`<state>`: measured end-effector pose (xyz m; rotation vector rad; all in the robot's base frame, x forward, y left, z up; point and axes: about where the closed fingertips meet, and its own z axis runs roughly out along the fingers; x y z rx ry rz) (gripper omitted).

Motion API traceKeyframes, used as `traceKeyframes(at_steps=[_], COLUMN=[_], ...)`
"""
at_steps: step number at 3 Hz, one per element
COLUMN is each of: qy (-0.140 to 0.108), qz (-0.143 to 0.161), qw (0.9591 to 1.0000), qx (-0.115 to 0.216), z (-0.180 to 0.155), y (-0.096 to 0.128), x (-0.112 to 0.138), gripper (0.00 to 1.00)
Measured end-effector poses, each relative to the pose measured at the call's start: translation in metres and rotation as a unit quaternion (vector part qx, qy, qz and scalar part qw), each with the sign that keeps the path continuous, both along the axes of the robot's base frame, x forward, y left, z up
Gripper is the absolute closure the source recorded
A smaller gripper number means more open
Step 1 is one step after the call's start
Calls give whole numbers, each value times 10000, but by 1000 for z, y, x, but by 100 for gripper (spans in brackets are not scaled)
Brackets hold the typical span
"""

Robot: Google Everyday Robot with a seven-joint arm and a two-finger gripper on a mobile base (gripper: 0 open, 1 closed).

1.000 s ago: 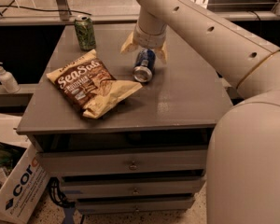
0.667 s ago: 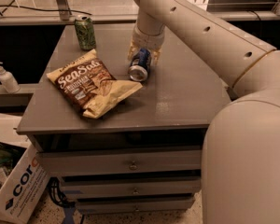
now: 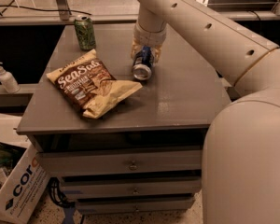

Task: Place pepsi can upright

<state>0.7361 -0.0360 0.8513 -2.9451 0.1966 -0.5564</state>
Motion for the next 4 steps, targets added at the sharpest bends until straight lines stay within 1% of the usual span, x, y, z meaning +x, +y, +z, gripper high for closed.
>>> traceKeyframes(at_steps=[1, 2, 3, 4], qy=[-321, -886, -878, -1082], qz=[103, 403, 403, 439], qw=[9993, 9939, 9940, 9912], qx=[166, 525, 522, 627], z=[29, 60, 60, 58], y=[-2, -4, -4, -9], x=[0, 0, 0, -2], gripper=[100, 100, 100, 100])
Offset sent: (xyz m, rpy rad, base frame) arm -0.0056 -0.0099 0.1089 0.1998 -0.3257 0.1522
